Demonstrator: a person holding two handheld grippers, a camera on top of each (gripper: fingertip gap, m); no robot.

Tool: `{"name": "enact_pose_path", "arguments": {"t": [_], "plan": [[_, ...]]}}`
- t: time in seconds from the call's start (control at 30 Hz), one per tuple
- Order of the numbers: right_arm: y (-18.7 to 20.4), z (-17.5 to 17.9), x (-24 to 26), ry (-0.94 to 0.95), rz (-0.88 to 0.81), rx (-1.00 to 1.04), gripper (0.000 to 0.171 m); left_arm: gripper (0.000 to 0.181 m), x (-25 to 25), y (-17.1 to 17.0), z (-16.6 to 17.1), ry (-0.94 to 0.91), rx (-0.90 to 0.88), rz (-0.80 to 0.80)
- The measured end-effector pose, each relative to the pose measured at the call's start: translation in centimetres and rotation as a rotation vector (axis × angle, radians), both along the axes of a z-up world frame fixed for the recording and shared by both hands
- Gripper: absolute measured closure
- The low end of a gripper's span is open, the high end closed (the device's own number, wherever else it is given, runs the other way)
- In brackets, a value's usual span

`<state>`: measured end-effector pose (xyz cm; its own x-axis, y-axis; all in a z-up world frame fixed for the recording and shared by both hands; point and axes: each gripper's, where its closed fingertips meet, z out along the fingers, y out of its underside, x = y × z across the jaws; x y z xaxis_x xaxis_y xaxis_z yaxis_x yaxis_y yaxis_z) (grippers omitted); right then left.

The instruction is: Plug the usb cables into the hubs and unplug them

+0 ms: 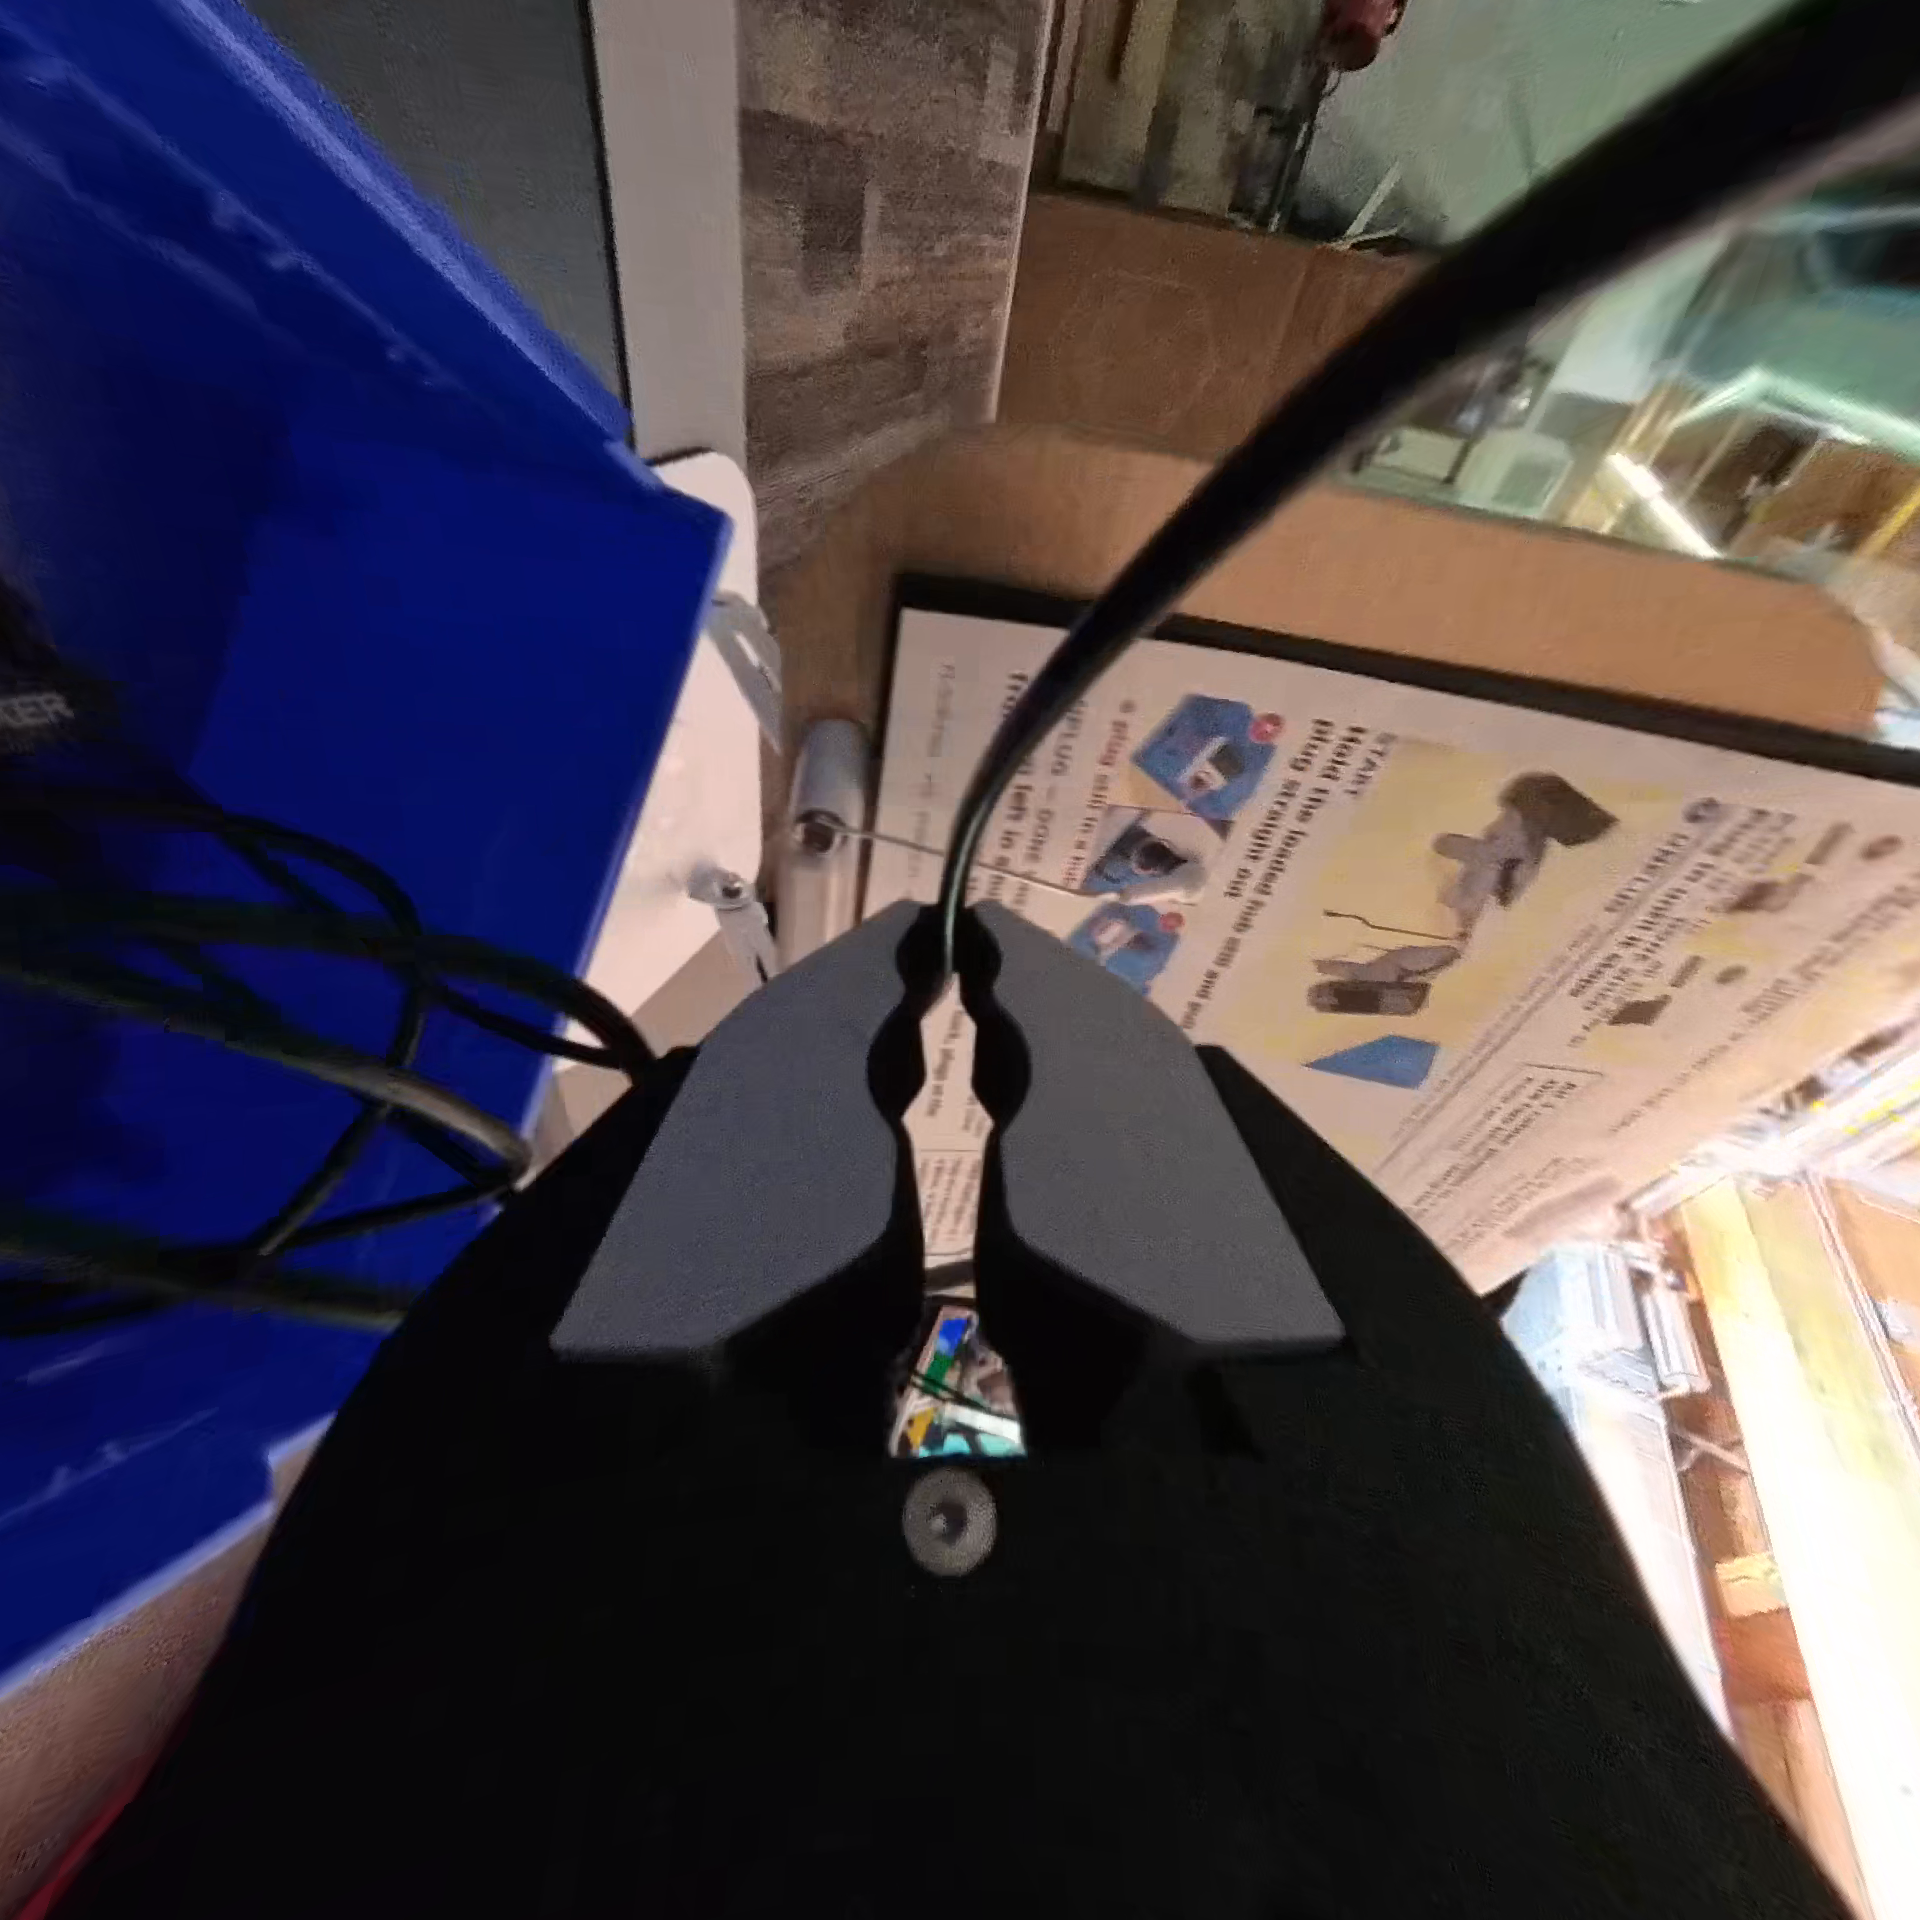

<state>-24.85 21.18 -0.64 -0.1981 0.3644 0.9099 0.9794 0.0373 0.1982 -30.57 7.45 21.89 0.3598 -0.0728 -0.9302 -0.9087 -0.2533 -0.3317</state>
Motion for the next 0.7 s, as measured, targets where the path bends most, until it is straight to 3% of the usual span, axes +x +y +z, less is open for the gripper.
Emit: {"name": "enact_pose_path", "arguments": {"t": [0.1, 0.3, 0.37, 0.43, 0.6, 0.7], "plan": [[-2.3, 3.2, -0.9, 0.062, 0.161, 0.041, 0.166, 0.17, -0.1, -0.7, 4.0, -0.037, 0.074, -0.006], [-10.3, 14.7, -0.3, 0.411, 0.522, 0.333, 0.166, 0.17, 1.0, -3.7, 14.2, -0.075, 0.242, -0.025], [-12.3, 16.6, 0.8, 0.512, 0.6, 0.272, 0.166, 0.169, 1.4, -5.2, 17.6, -0.092, 0.29, -0.029], [-15.1, 17.9, 1.5, 0.658, 0.722, 0.169, 0.153, 0.169, 1.8, -6.4, 20.0, -0.113, 0.309, -0.023], [-25.3, 21.3, 6.1, 1.078, 1.071, -0.041, 0.141, 0.169, 2.7, -8.5, 23.6, -0.168, 0.351, -0.019], [-29.5, 20.9, 11.3, 1.37, 1.106, -0.125, 0.156, 0.169, 3.8, -9.6, 25.5, -0.22, 0.381, -0.043]]}}
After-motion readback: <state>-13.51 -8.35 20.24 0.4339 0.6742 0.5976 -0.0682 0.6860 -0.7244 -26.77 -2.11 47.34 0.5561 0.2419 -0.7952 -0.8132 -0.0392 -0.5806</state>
